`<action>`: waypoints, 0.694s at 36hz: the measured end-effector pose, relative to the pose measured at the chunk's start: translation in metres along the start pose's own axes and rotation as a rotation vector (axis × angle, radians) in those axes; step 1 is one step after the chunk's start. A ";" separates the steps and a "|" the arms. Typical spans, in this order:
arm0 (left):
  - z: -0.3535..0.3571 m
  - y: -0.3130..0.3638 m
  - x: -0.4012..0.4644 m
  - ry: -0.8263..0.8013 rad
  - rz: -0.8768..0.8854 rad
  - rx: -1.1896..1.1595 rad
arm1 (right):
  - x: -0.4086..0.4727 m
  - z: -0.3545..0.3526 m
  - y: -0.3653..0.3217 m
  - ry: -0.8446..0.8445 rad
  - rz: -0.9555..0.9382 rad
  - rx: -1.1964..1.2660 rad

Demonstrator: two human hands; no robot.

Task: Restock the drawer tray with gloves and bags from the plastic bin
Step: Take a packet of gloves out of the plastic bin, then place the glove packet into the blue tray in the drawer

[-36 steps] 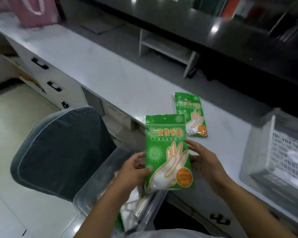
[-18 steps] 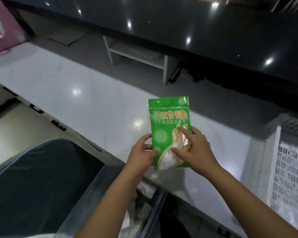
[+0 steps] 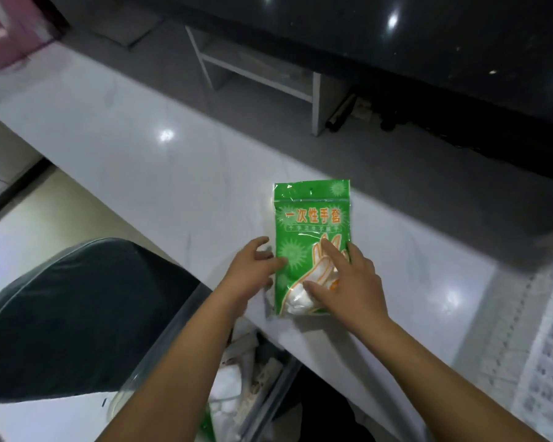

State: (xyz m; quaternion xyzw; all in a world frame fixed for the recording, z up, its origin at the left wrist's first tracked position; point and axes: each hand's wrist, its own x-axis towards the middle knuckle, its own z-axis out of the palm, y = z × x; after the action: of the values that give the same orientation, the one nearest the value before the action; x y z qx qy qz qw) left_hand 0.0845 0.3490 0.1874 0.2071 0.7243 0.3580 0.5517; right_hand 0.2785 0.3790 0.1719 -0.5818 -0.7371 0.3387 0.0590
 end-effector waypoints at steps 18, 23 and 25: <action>-0.006 0.008 -0.028 -0.254 -0.031 -0.164 | -0.039 -0.022 0.001 -0.077 0.081 0.713; -0.014 -0.019 -0.073 -0.240 0.024 -0.251 | -0.087 -0.033 -0.005 -0.060 0.087 0.693; -0.015 -0.032 -0.094 -0.220 0.053 -0.308 | -0.111 -0.037 -0.005 0.043 0.102 0.671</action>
State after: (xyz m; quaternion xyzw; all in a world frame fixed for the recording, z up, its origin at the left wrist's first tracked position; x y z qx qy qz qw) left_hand 0.1022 0.2586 0.2268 0.1772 0.5907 0.4541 0.6430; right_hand 0.3274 0.2946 0.2369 -0.5733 -0.5530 0.5524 0.2457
